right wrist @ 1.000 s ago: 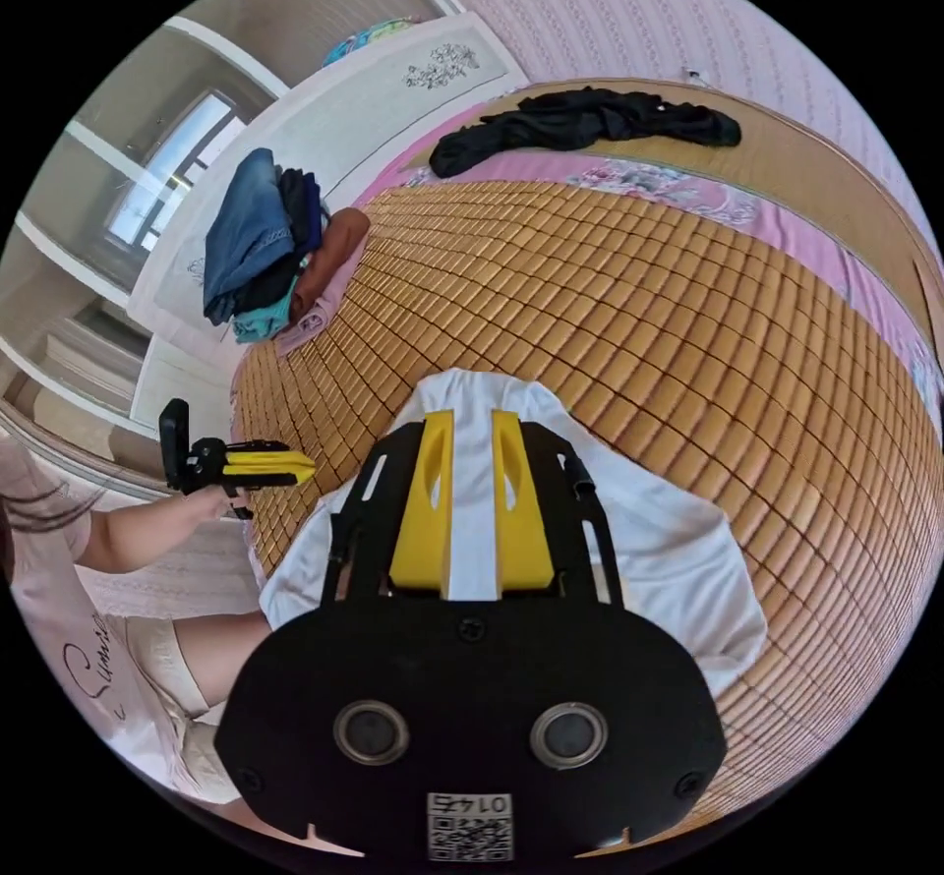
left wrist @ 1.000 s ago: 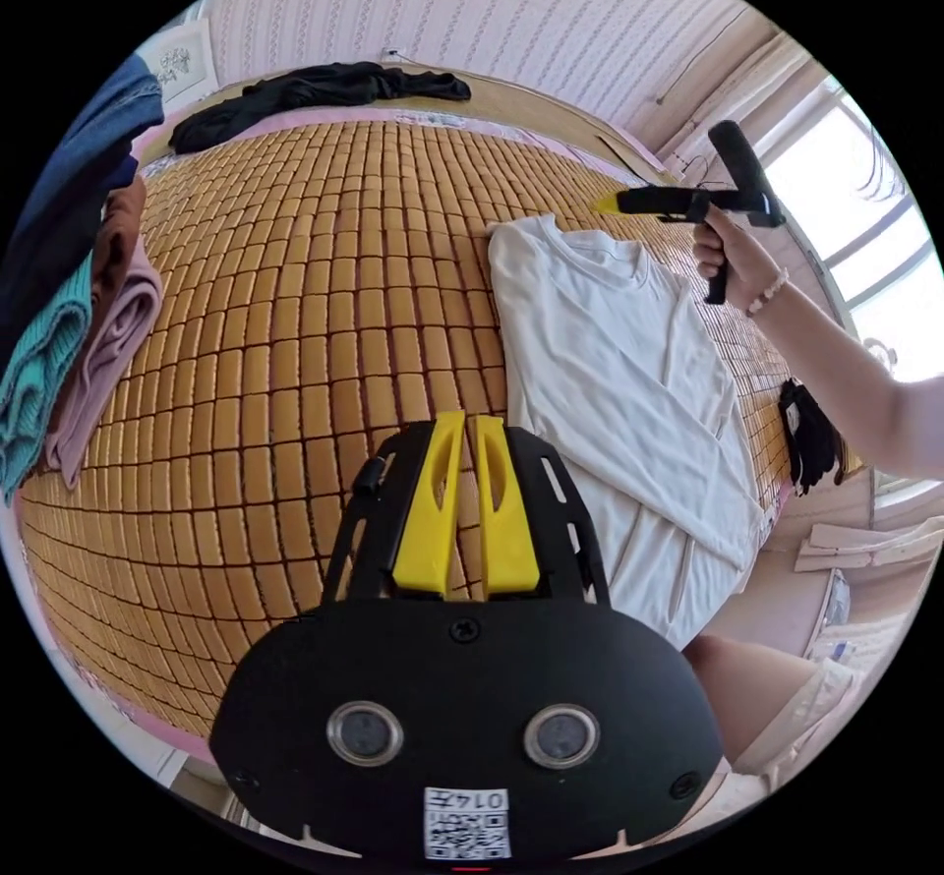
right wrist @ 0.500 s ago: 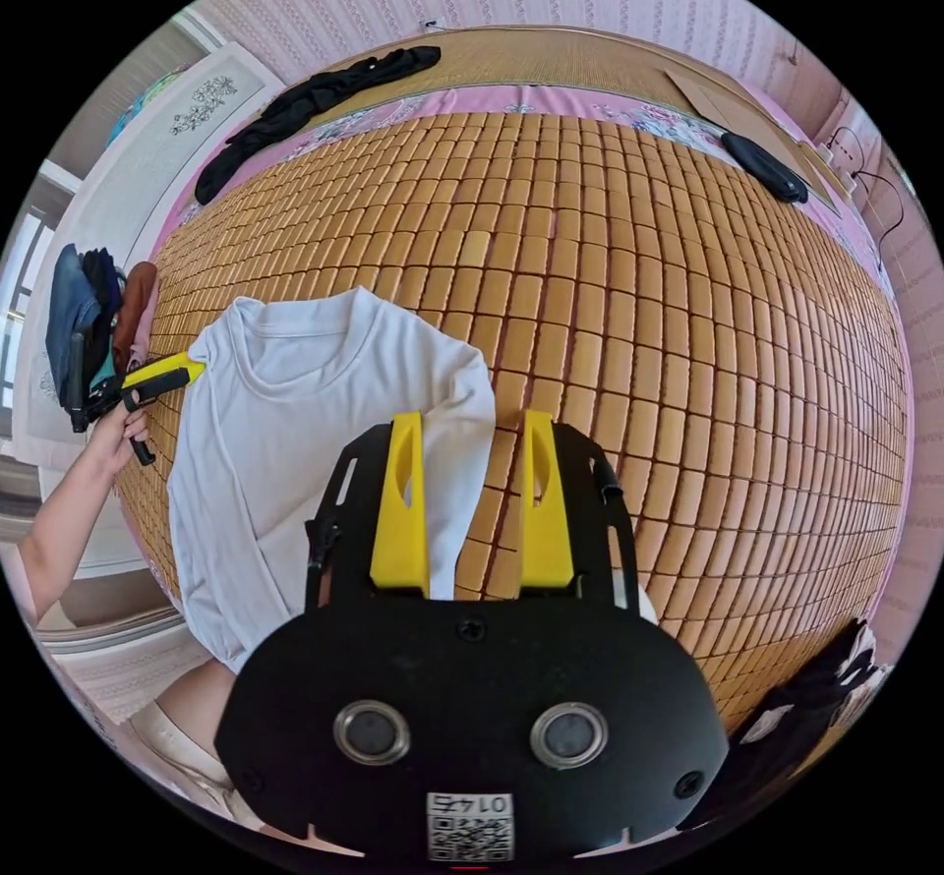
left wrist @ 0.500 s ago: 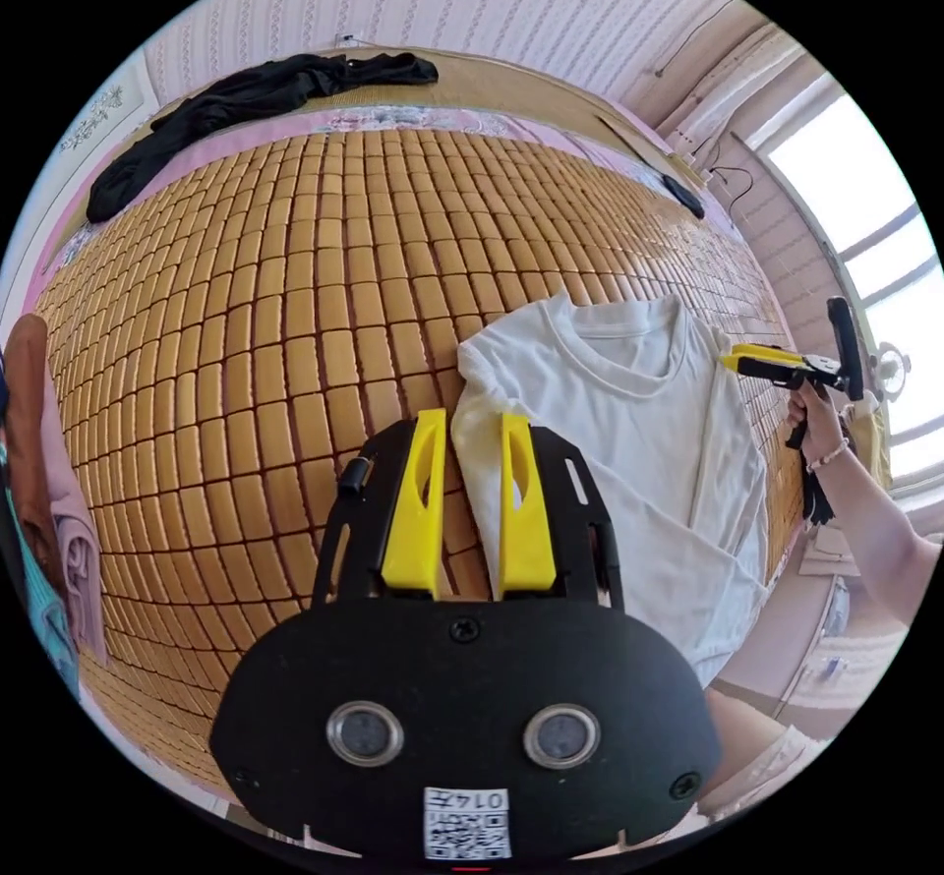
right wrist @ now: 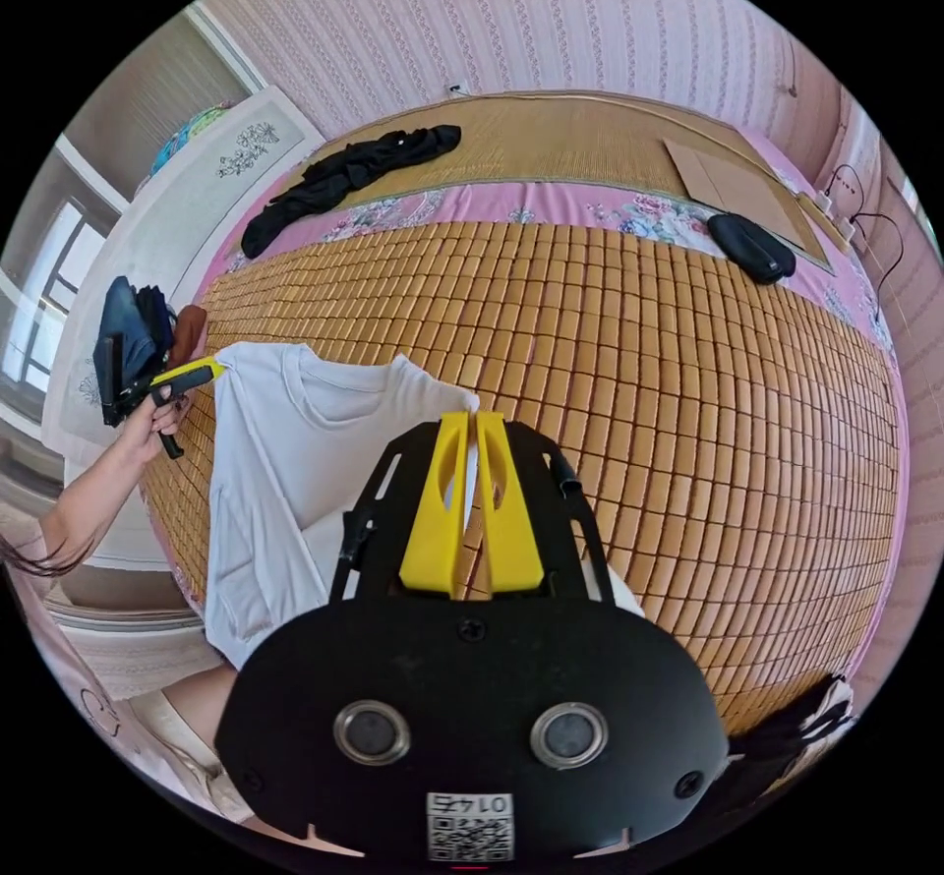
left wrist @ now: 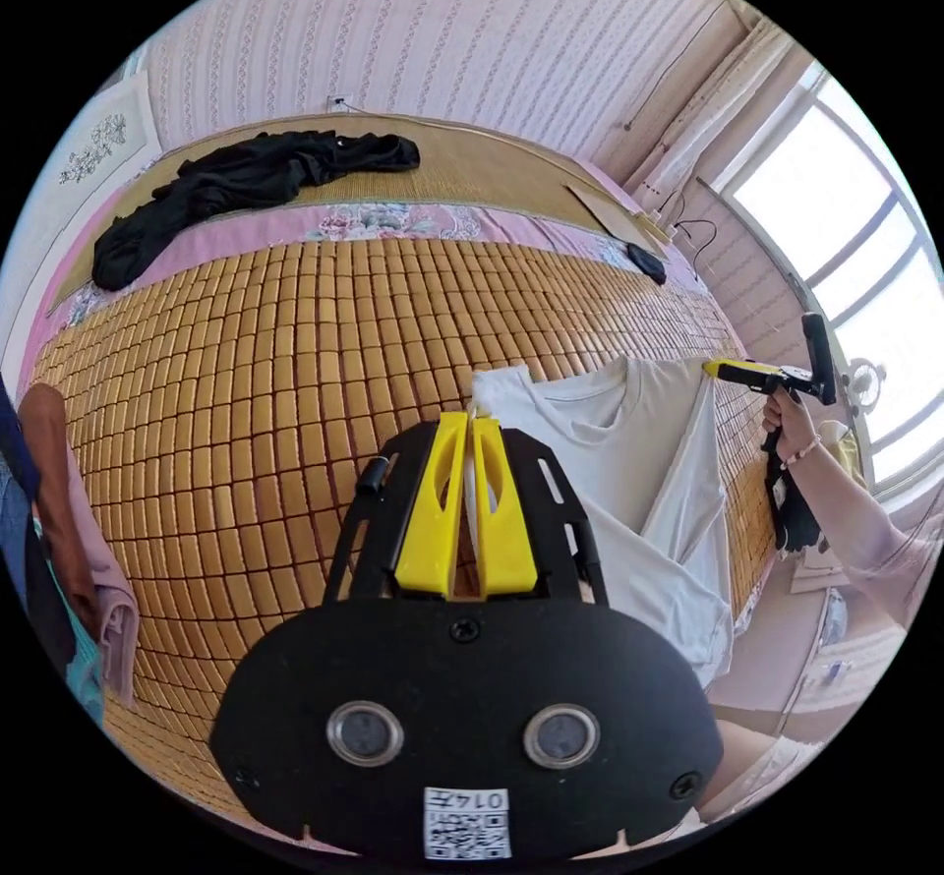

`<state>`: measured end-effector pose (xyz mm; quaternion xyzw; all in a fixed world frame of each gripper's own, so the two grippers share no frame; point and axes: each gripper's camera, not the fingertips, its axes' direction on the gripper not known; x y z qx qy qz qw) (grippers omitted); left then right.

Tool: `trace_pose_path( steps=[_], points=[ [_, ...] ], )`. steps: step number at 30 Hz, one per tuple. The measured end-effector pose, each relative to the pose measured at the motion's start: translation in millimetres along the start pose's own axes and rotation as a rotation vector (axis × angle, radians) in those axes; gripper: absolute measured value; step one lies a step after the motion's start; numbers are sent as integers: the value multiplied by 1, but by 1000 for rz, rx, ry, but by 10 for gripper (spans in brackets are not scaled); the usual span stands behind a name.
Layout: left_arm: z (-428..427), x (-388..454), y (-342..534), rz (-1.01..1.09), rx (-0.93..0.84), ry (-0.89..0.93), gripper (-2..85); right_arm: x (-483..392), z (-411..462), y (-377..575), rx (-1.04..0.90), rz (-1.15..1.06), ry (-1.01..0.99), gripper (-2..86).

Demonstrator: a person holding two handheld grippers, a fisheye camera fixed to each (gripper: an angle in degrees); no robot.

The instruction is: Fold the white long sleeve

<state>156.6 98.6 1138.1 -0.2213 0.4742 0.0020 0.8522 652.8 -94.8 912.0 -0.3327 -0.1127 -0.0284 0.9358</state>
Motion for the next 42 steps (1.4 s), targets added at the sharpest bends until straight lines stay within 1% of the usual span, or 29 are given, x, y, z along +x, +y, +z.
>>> trace_pose_path(
  steps=[4, 8, 10, 12, 13, 15, 17, 19, 21, 24, 26, 31, 35, 37, 40, 42],
  points=[
    [-47, 18, 26, 71, 65, 68, -10, -2, -31, 43, 96, -38, -82, -4],
    [-107, 47, 101, 209, 52, 87, -10, -9, -67, 131, 146, -87, -224, 0],
    [-126, 58, 144, 243, 1, 94, -10, -10, -74, 175, 128, -59, -267, 3],
    [-141, 70, 203, 237, -90, 103, -10, -9, -71, 232, 63, 17, -304, 5],
    [-143, 72, 217, 221, -115, 108, -10, -8, -67, 246, 40, 46, -303, 5],
    [-139, 78, 269, 140, -202, 133, -10, -1, -39, 299, -77, 175, -309, 6],
    [-130, 83, 299, 74, -258, 151, -10, 3, -15, 331, -136, 247, -329, 6],
    [-122, 91, 321, 49, -284, 136, -10, 4, 4, 351, -151, 275, -346, 7],
    [-126, 100, 335, 38, -266, 78, -10, 3, 12, 362, -130, 249, -335, 7],
    [-154, 105, 345, -1, -181, 117, -10, 2, 4, 374, -89, 183, -327, 6],
    [-171, 111, 356, -14, -162, 118, -10, 5, 1, 385, -89, 161, -339, 6],
    [-185, 133, 404, 10, -194, 72, -10, 13, 23, 420, -170, 88, -385, 6],
    [-153, 143, 460, 12, -301, 16, -9, 9, 74, 455, -285, 7, -309, 7],
    [-147, 151, 478, 37, -312, -5, -8, 4, 86, 470, -279, -4, -266, 7],
    [-149, 163, 499, 47, -310, -17, -1, -6, 94, 496, -205, -13, -221, 7],
    [-159, 173, 516, 74, -258, -42, 21, -15, 95, 519, -159, -27, -171, 7]
  ],
)
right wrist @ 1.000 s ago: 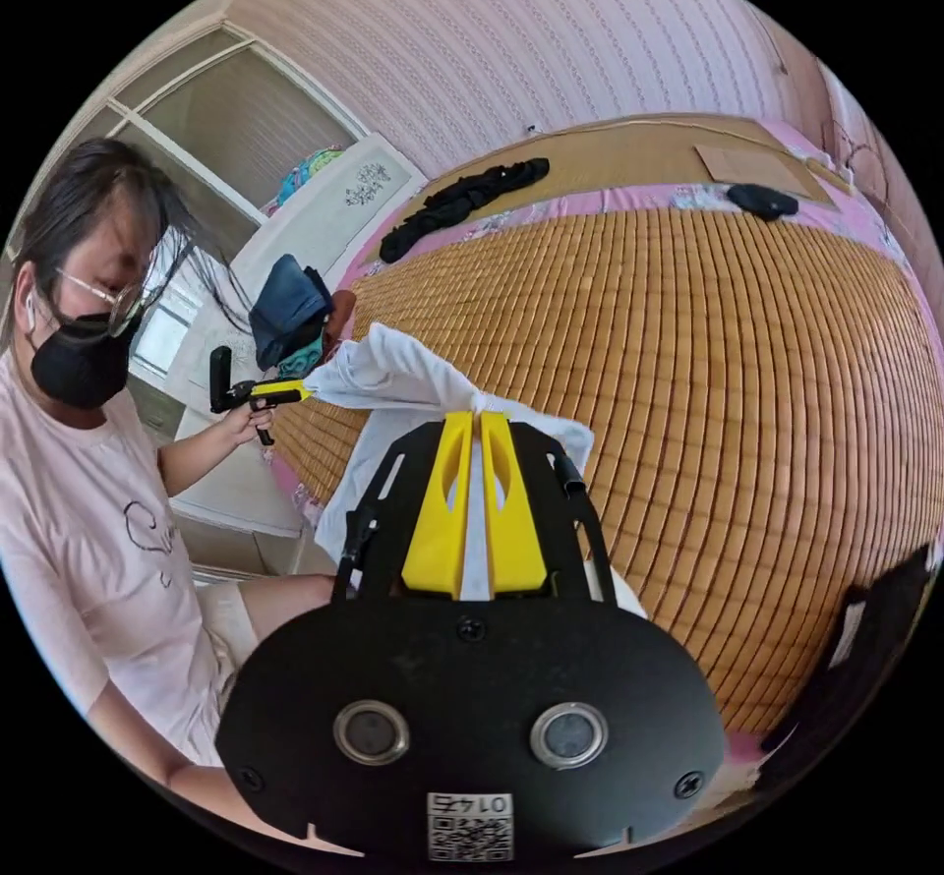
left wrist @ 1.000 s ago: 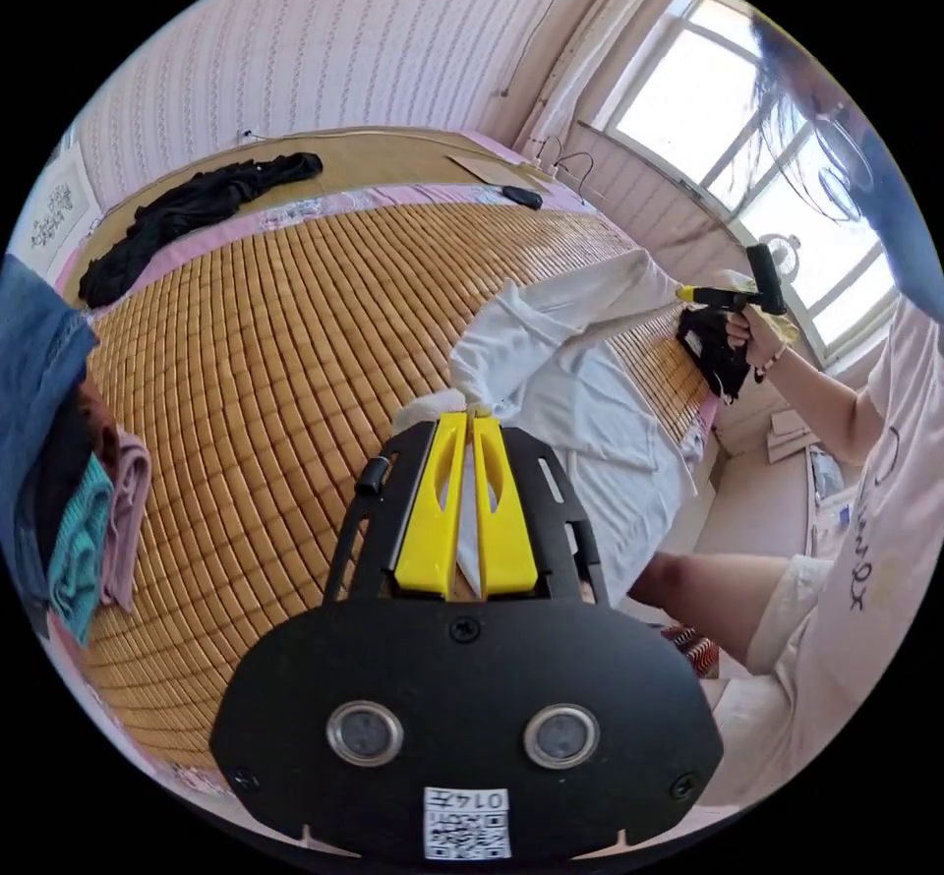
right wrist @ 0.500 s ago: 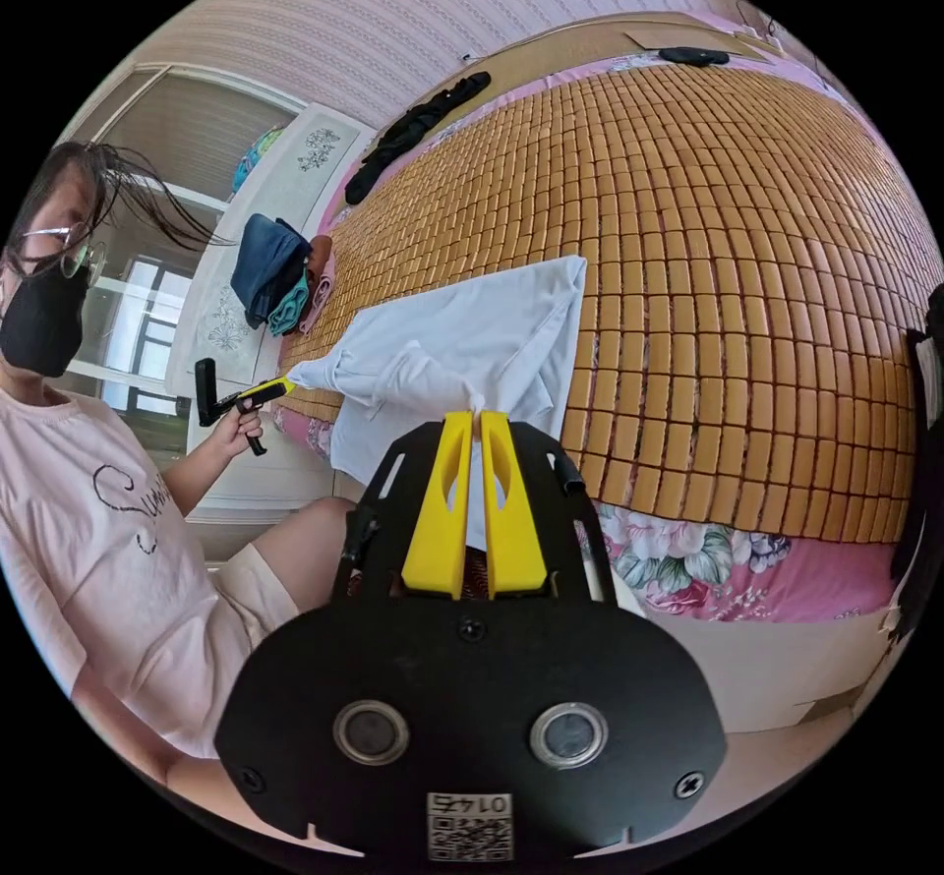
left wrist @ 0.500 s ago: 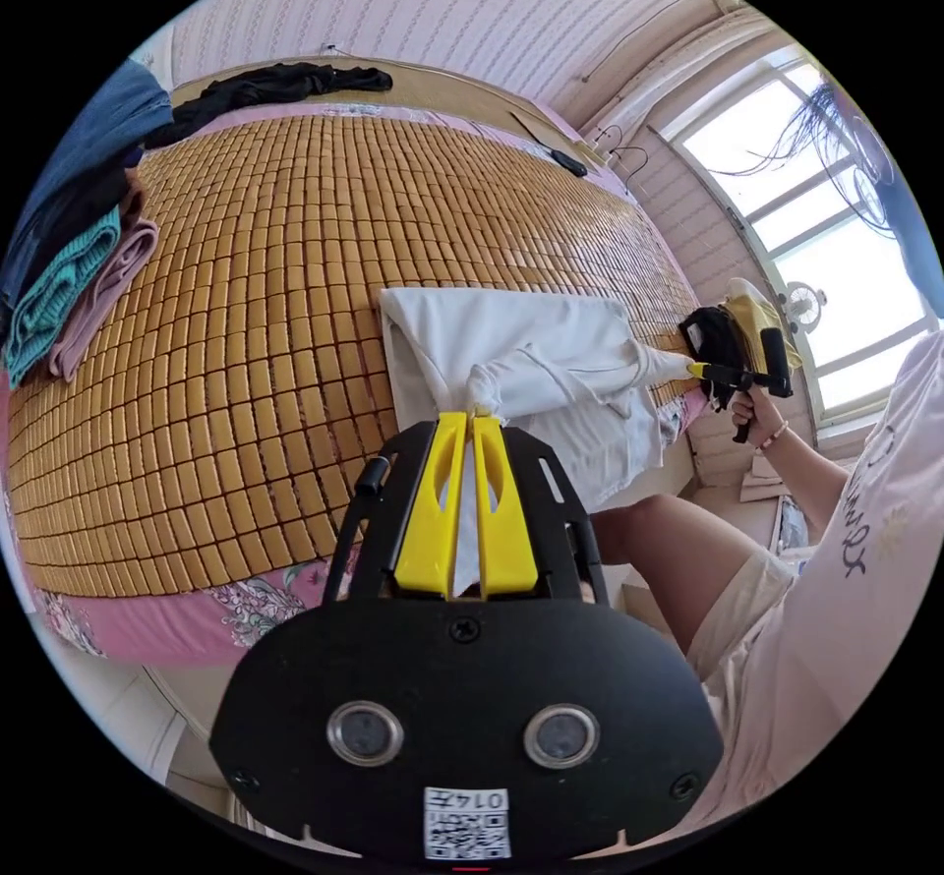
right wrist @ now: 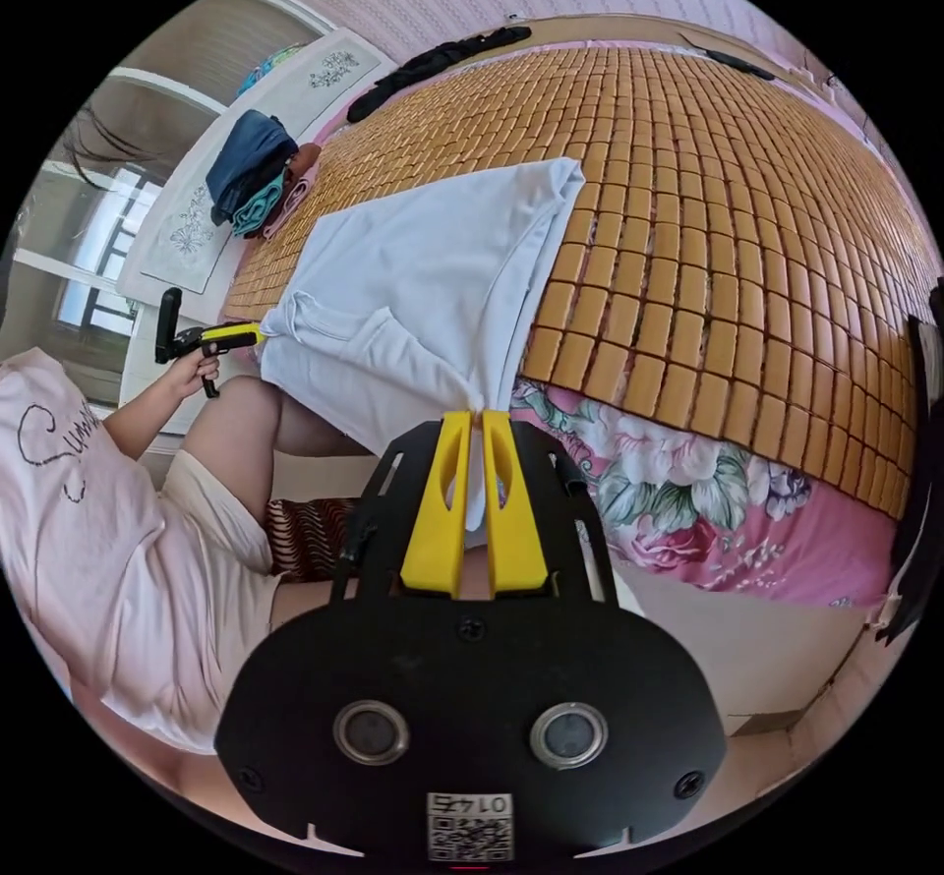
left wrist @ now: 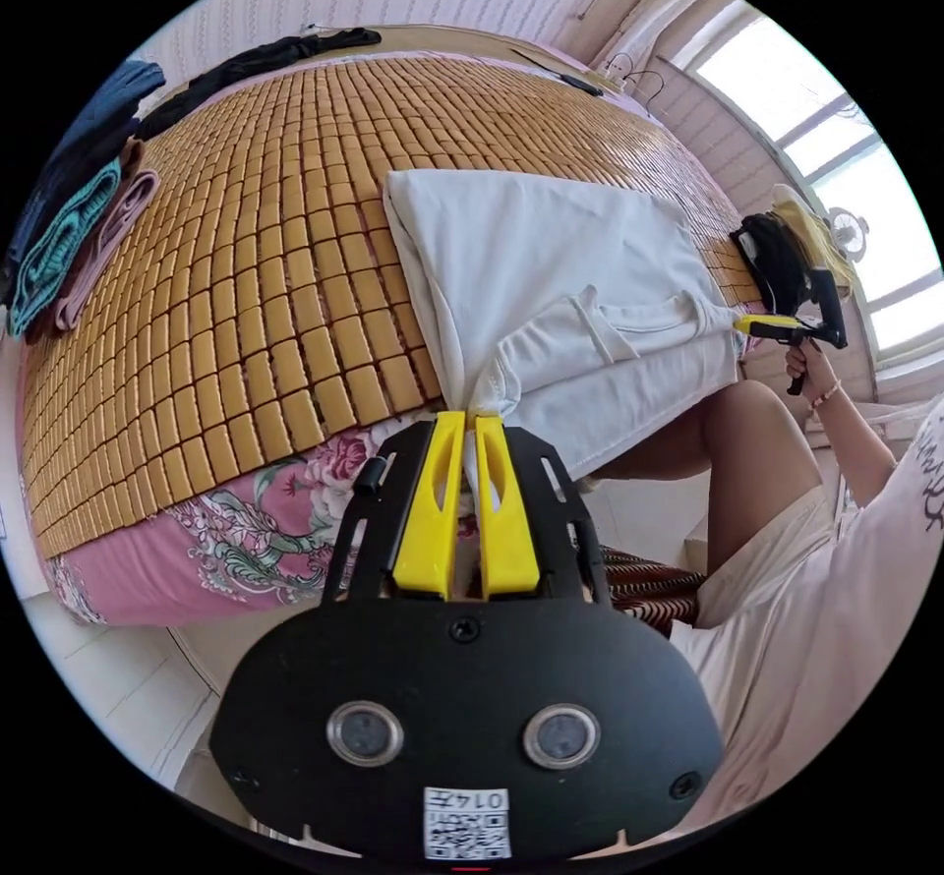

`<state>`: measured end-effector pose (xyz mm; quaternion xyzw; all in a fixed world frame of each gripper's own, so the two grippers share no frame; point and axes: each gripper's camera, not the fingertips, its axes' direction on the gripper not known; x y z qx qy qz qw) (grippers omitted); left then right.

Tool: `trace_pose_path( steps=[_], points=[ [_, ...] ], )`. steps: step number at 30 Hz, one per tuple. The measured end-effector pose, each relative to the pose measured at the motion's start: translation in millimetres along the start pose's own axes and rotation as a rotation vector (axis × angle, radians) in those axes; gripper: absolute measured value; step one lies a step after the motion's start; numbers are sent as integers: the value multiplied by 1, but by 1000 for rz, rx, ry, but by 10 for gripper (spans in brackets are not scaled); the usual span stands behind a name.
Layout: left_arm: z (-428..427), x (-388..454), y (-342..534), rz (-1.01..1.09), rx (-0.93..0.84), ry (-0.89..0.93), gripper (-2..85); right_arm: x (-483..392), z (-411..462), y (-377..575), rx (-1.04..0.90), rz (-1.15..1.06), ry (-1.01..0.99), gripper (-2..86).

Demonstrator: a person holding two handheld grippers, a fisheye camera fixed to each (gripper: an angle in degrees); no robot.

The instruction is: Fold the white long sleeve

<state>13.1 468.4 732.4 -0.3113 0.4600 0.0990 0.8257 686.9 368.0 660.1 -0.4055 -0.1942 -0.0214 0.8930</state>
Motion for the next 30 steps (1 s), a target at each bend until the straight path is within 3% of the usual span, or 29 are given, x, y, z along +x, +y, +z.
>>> trace_pose_path(
  steps=[4, 8, 13, 21, 26, 30],
  points=[
    [-29, 21, 45, -35, 70, -107, 38, -20, -1, 39, 44, 24, 80, 5],
    [-75, 52, 106, -8, 187, -127, 38, -57, -12, 87, 218, 65, 213, 23],
    [-93, 86, 153, -5, 303, -60, 32, -91, 16, 115, 244, 33, 149, 78],
    [-99, 156, 211, 111, 375, -118, 33, -154, 39, 151, 364, -70, 351, 3],
    [-108, 188, 240, 132, 538, -227, 45, -155, 54, 157, 327, -38, 340, 5],
    [-105, 196, 252, 124, 569, -139, 55, -138, 73, 149, 207, -21, 159, 43]
  ],
)
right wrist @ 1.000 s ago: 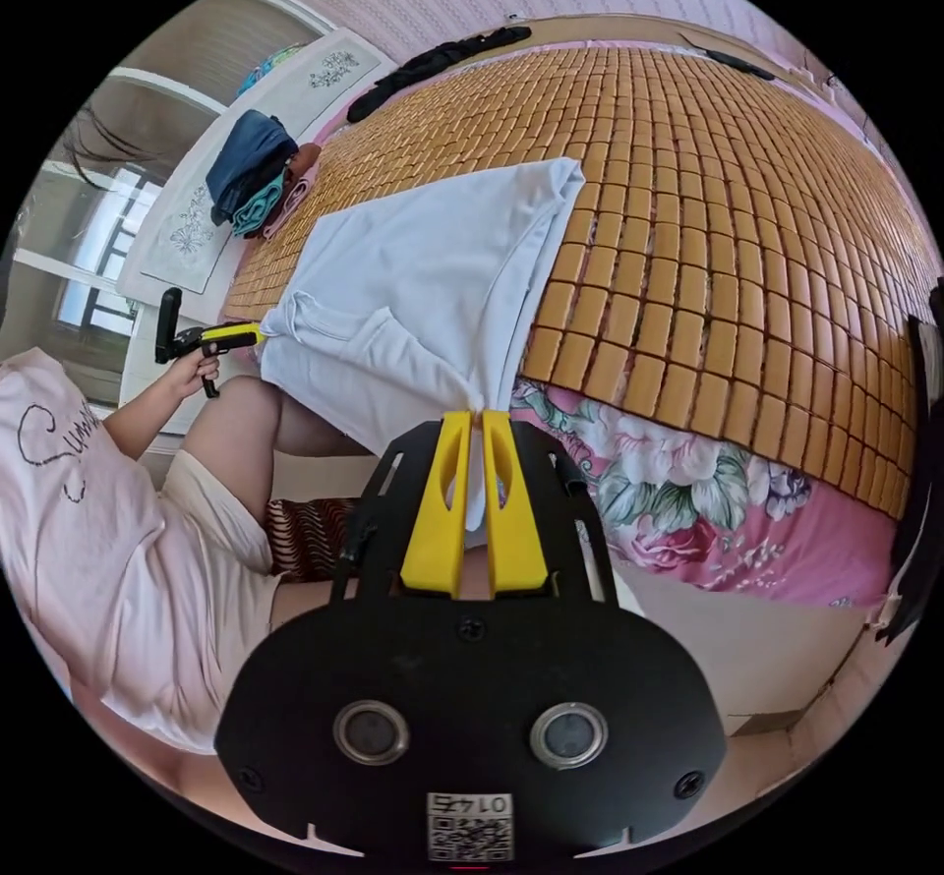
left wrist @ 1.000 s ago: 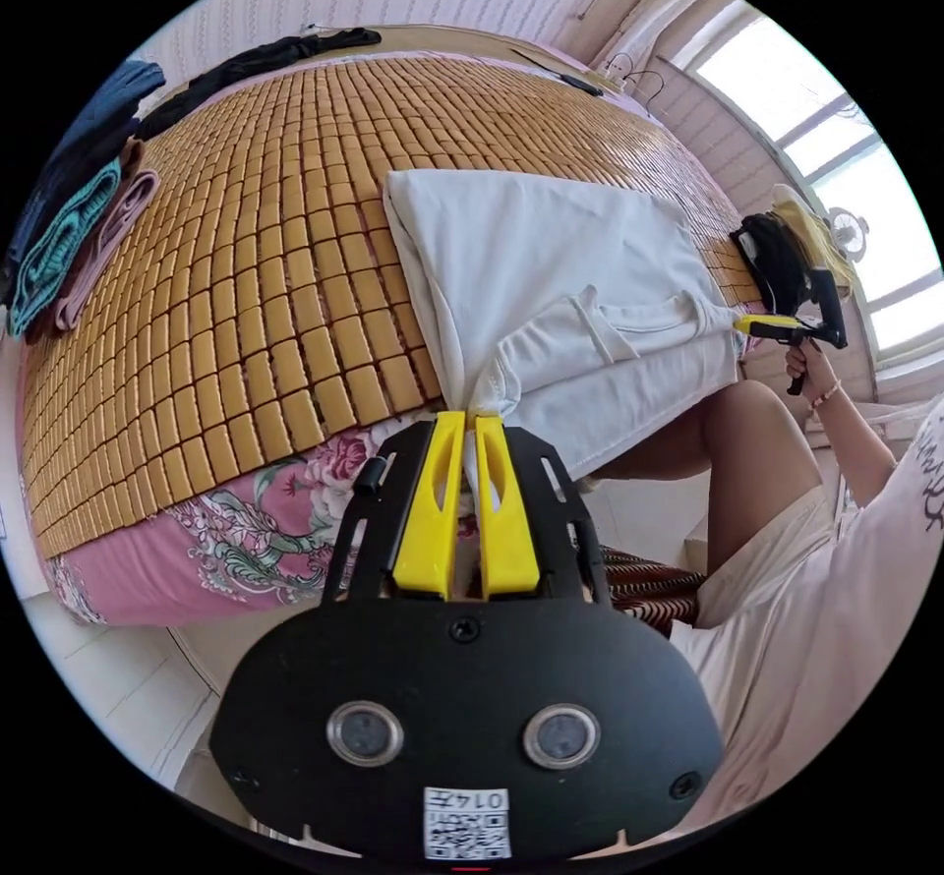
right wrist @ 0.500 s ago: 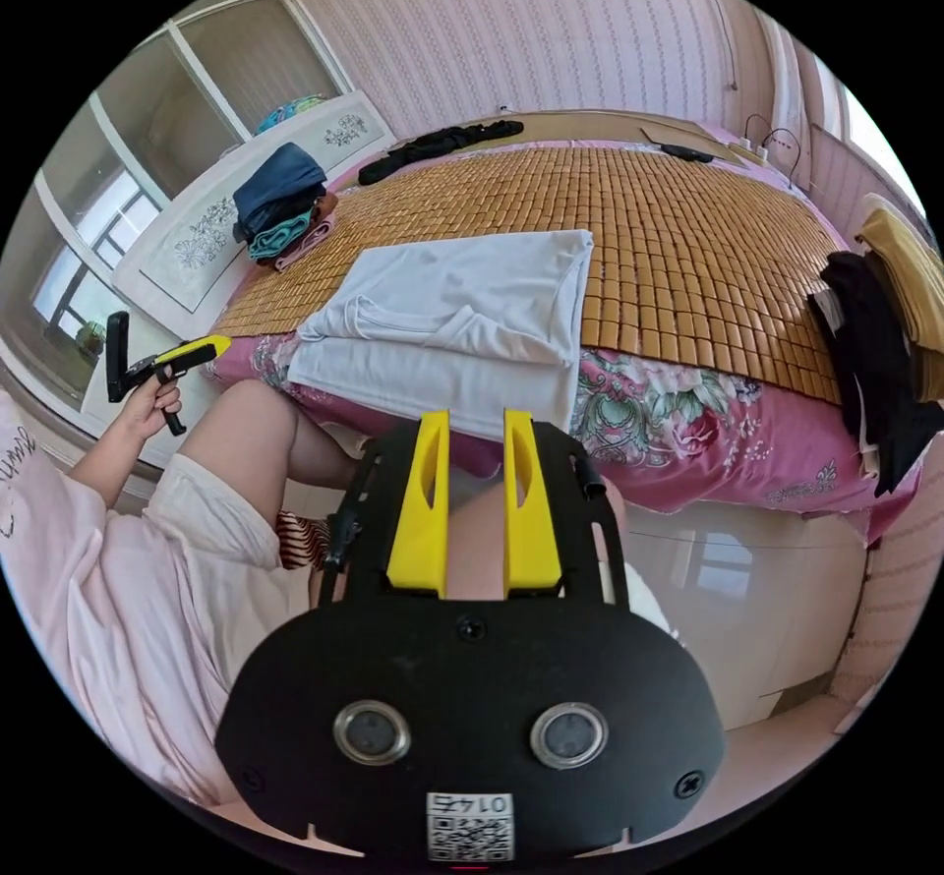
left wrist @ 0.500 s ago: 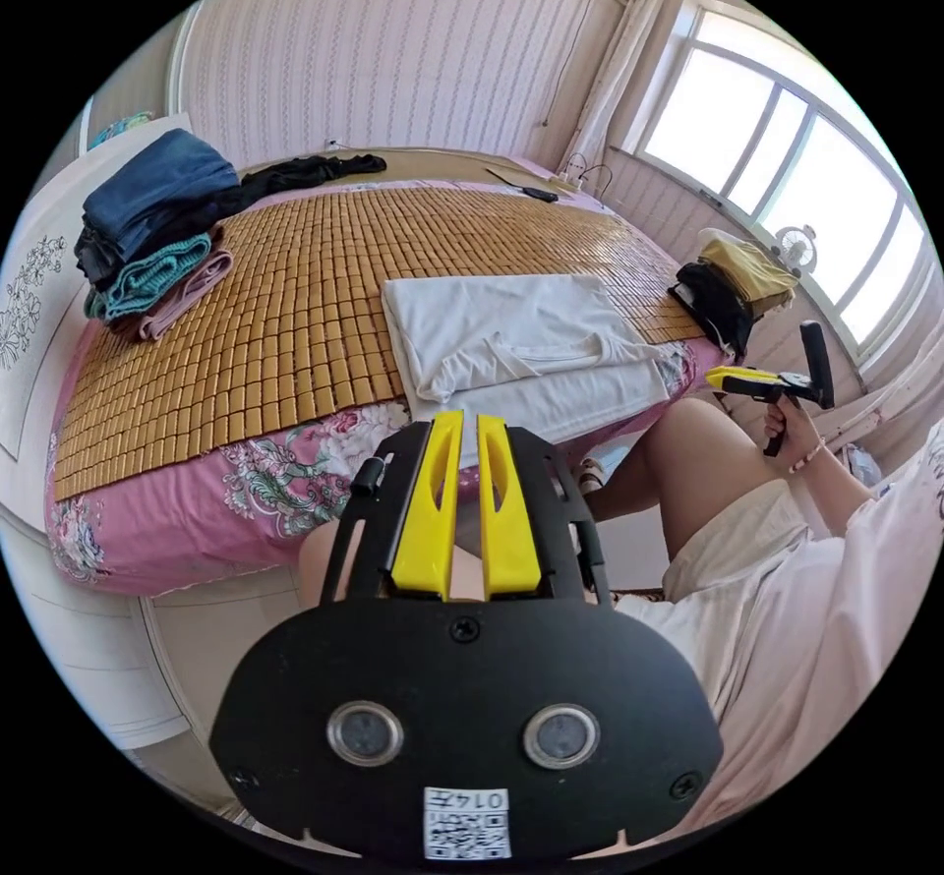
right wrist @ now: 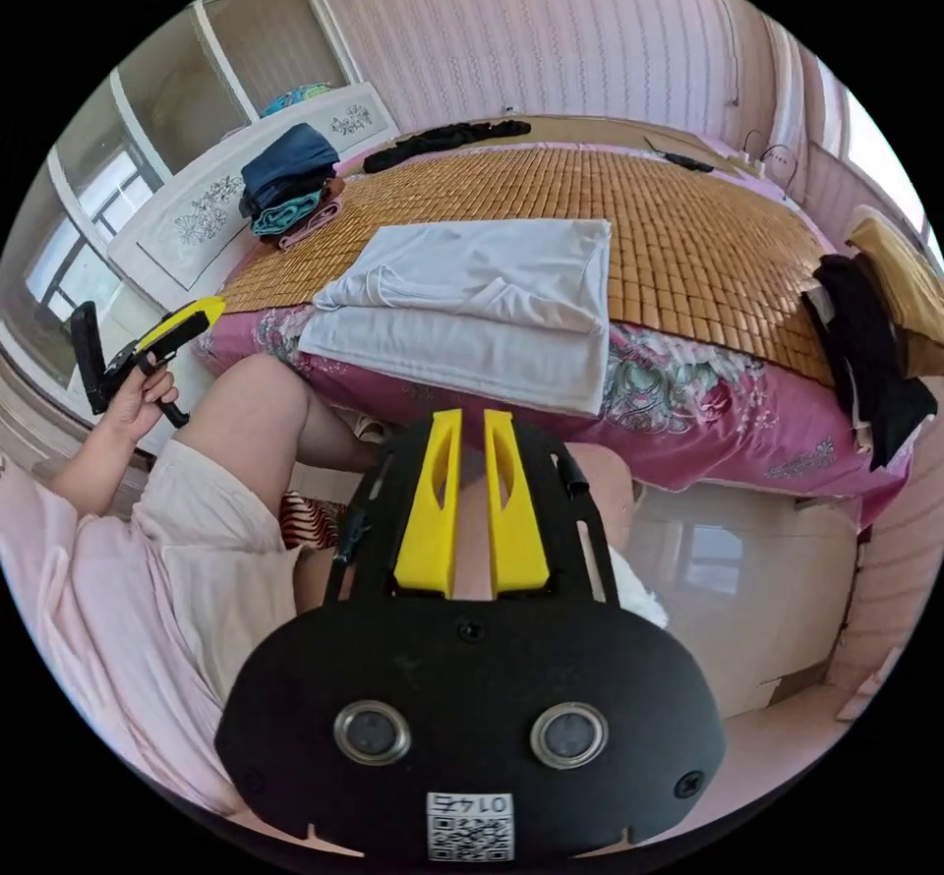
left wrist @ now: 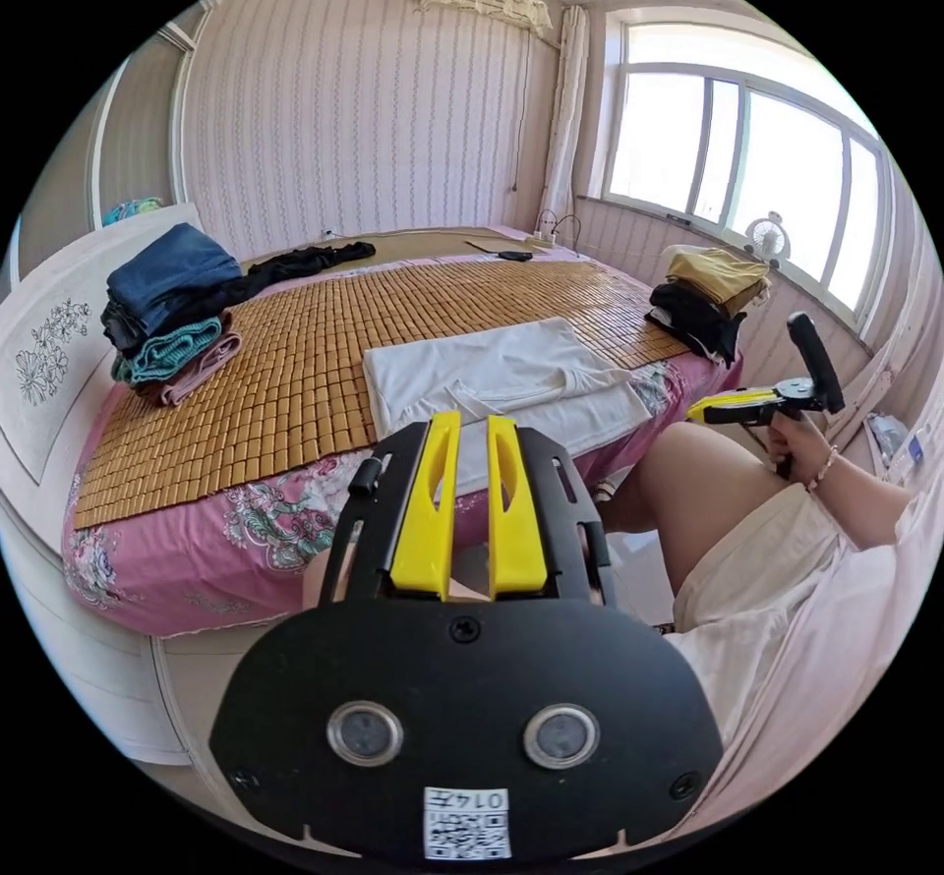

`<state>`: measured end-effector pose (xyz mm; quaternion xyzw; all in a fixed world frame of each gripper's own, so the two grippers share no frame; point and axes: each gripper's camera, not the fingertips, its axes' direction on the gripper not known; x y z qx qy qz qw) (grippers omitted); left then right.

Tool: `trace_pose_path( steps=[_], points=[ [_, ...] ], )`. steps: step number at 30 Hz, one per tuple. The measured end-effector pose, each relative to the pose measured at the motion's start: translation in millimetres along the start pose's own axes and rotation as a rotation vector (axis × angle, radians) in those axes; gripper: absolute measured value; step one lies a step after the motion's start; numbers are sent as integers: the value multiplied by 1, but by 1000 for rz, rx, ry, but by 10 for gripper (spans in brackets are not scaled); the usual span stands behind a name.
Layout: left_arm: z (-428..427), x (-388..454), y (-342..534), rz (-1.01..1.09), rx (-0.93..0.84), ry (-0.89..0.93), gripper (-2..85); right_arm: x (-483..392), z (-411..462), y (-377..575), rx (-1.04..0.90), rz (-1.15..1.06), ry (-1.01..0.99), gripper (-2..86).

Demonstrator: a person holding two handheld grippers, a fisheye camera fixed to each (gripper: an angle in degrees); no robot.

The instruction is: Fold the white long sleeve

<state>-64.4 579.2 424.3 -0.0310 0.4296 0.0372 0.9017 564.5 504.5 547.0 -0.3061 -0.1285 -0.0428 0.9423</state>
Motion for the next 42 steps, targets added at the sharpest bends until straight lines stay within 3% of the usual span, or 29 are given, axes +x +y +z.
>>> trace_pose_path(
  steps=[4, 7, 10, 13, 19, 22, 24, 26, 28, 34, 36, 42],
  points=[
    [2, 7, 4, 8, 5, 17, 59, 7, 18, -17, -114, -24, -97, 40],
    [14, 10, -4, 43, -35, 10, 60, 4, 15, -33, -66, -81, -57, 40],
    [40, 6, -20, 39, -85, 10, 62, 15, 21, -60, -2, -51, -86, 93],
    [82, -7, -39, -9, -160, 9, 63, 23, 36, -100, -17, -48, -150, 114],
    [170, -17, -77, -20, -271, 38, 81, 27, 69, -179, -30, -105, -67, 126],
    [212, -25, -86, -63, -353, 27, 79, 40, 95, -207, -103, -79, -24, 101],
    [238, -31, -86, -81, -443, 2, 52, 56, 118, -218, -245, -59, -88, 35],
    [245, -36, -85, -79, -482, 43, 22, 63, 116, -220, -271, -76, -178, 6],
    [243, -41, -89, -68, -538, 90, 4, 64, 104, -218, -258, -121, -233, -3],
    [214, -43, -81, 111, -638, 244, -9, 63, 96, -207, -549, -302, -309, -5],
    [211, -54, -74, 115, -680, 233, -9, 66, 85, -215, -482, -285, -231, 4],
    [209, -73, -85, 42, -575, 220, -10, 75, 61, -264, -173, -148, -114, 75]
  ],
)
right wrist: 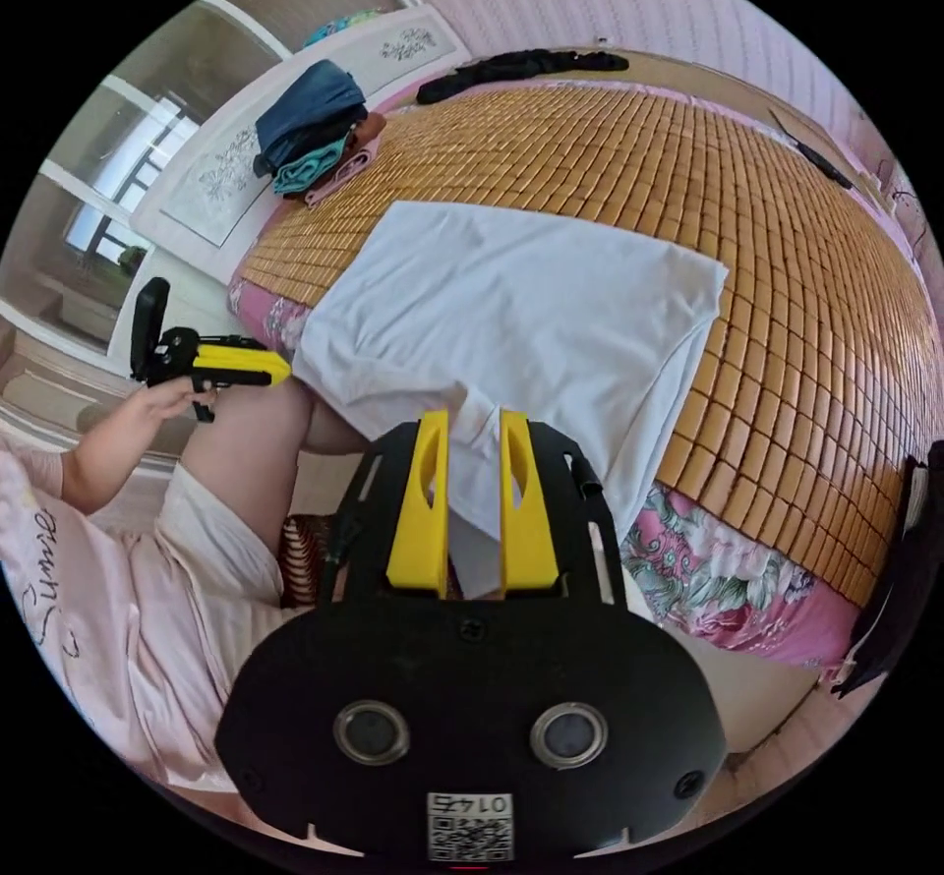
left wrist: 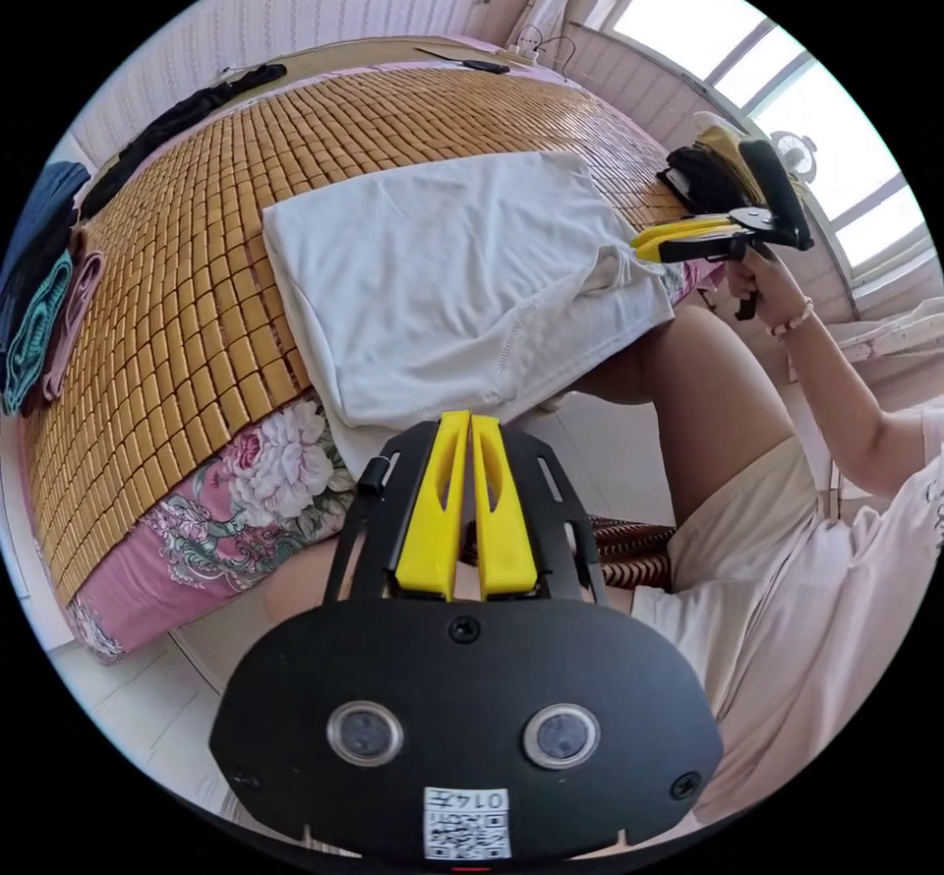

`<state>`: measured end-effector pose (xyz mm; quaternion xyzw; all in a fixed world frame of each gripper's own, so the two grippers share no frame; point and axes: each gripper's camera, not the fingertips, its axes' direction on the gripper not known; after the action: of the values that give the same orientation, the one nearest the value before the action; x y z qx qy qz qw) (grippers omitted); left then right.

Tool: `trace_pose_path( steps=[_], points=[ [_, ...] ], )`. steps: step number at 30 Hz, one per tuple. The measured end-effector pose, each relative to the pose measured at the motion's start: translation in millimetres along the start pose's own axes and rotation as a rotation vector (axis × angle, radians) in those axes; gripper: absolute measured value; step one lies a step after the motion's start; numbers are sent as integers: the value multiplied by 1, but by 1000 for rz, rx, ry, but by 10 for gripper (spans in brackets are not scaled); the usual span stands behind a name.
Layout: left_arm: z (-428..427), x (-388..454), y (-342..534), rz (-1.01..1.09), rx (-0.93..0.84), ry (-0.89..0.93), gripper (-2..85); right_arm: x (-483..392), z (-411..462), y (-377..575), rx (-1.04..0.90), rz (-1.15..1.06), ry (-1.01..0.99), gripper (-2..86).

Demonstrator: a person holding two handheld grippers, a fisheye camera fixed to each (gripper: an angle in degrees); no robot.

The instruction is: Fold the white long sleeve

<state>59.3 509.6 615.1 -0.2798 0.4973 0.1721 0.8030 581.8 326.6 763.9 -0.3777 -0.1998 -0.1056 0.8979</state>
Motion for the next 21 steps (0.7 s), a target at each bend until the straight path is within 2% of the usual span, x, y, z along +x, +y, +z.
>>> trace_pose_path(
  steps=[2, 4, 6, 11, 16, 21],
  points=[
    [0, -2, -6, -21, 19, 22, -10, 0, 5, -9, 19, 8, 13, 68],
    [-1, -6, -10, -44, 29, 46, -10, 1, 20, -15, -69, 0, -10, 50],
    [-7, -14, -10, -87, 34, 71, -10, -3, 36, -11, -277, -32, -105, 32],
    [-29, -37, 1, -125, 57, 91, -8, -17, 20, 18, -403, -72, -71, 31],
    [-41, -74, -9, -205, 103, 57, 17, 14, -23, 16, -257, 85, -92, 68],
    [-45, -119, -75, -231, 187, -9, 63, 52, -66, -22, 9, 203, 37, 106]
  ],
)
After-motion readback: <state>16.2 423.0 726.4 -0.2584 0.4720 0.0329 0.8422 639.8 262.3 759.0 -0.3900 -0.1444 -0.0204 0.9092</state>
